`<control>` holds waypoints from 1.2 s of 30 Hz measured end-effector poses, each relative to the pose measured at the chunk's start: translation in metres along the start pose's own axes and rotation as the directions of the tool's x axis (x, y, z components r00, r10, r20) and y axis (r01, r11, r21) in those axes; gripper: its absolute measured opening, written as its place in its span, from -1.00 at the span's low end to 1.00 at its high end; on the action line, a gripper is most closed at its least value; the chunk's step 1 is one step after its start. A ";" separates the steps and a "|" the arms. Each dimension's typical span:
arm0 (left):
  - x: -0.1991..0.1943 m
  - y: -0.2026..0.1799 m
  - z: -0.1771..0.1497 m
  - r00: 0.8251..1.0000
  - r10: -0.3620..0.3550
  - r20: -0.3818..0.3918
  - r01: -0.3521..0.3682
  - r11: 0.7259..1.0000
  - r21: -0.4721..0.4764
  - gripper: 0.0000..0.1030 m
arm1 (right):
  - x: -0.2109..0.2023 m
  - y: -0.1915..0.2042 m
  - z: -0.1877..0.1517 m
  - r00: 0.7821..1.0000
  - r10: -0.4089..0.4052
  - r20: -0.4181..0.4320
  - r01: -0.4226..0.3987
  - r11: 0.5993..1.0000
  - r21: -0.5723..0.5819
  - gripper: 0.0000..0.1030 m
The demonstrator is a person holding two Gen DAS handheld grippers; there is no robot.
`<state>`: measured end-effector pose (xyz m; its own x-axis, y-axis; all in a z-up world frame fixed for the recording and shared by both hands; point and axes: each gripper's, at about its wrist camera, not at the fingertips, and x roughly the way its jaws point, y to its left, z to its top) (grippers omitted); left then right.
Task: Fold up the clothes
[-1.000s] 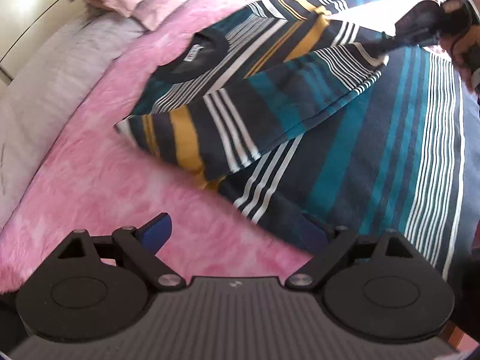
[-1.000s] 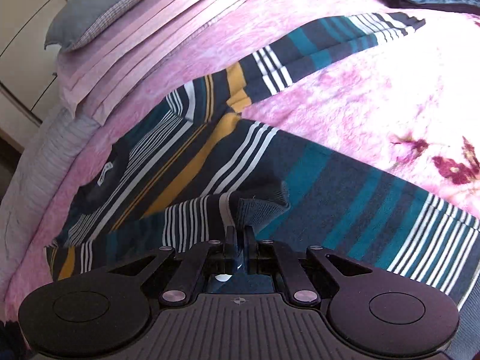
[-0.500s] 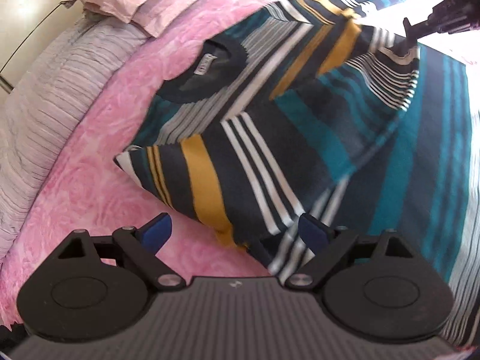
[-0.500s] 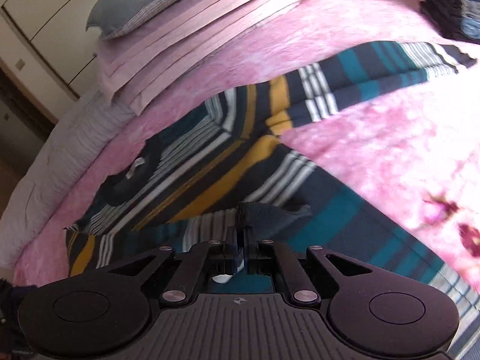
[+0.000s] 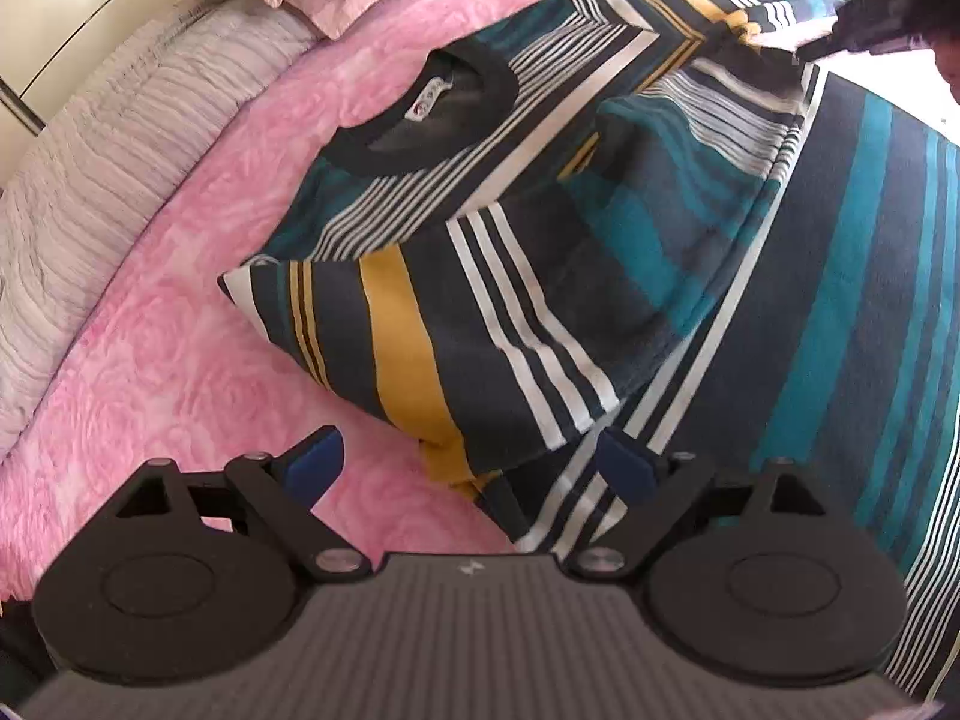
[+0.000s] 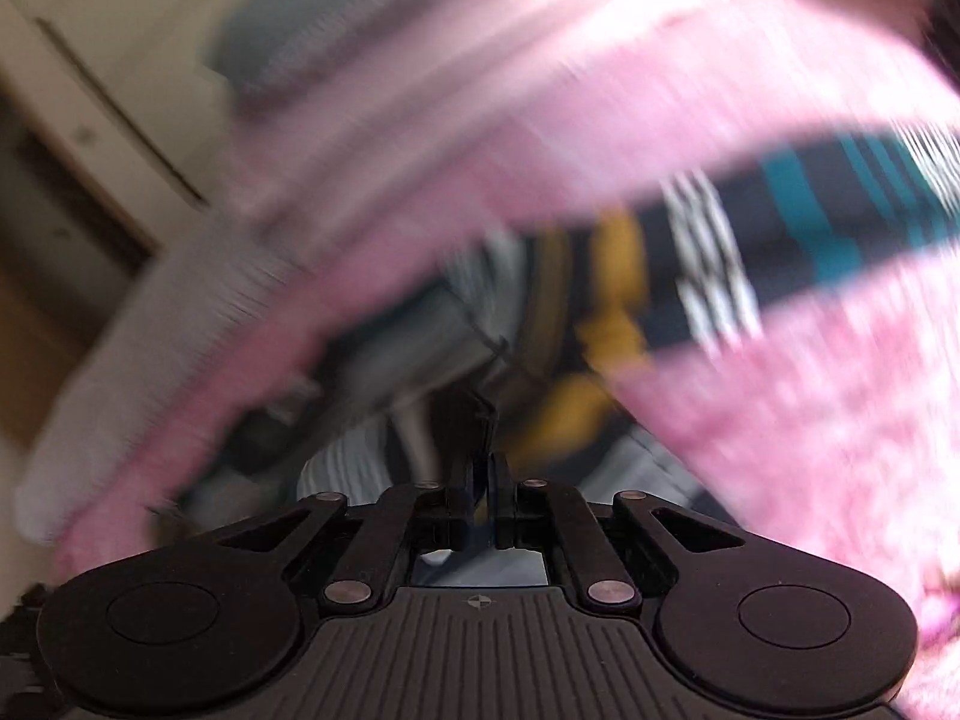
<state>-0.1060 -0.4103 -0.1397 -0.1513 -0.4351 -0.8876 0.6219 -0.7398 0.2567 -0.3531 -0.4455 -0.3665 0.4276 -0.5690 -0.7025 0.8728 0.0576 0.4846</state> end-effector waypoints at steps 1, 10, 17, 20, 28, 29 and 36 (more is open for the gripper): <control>0.000 0.000 -0.001 1.000 0.002 -0.005 -0.002 1.000 -0.012 0.72 | 0.003 -0.006 -0.001 1.000 -0.017 -0.019 0.017 1.000 0.008 -0.94; 0.000 0.031 0.004 0.999 0.020 -0.025 -0.024 0.982 -0.188 0.62 | -0.012 -0.005 -0.004 0.994 -0.072 -0.082 0.070 0.997 -0.027 -0.94; 0.036 0.070 0.028 0.997 0.061 0.038 -0.054 0.985 -0.164 0.44 | -0.013 0.065 -0.047 0.989 0.003 -0.150 -0.025 0.989 -0.146 0.23; 0.065 0.083 0.040 0.995 0.090 0.052 -0.083 0.990 -0.113 0.37 | -0.003 0.105 -0.071 0.983 0.071 -0.168 -0.106 0.973 -0.206 0.52; 0.119 0.135 0.035 0.993 0.108 0.042 -0.103 0.988 -0.114 0.47 | 0.049 0.233 -0.131 0.934 0.246 -0.260 -0.347 0.795 -0.498 -0.18; 0.123 0.139 0.033 0.994 0.096 0.050 -0.090 0.989 -0.115 0.55 | 0.055 0.246 -0.137 0.931 0.255 -0.261 -0.359 0.773 -0.523 -0.18; 0.129 0.156 0.028 0.996 0.049 0.081 -0.039 0.992 -0.117 0.80 | 0.099 0.267 -0.183 0.920 0.187 -0.344 -0.364 0.731 -0.577 -0.18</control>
<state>-0.0499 -0.5963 -0.2037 -0.1825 -0.5109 -0.8401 0.7132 -0.6570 0.2446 -0.0349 -0.3361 -0.4024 0.6373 -0.2309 -0.7353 0.6186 0.7223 0.3093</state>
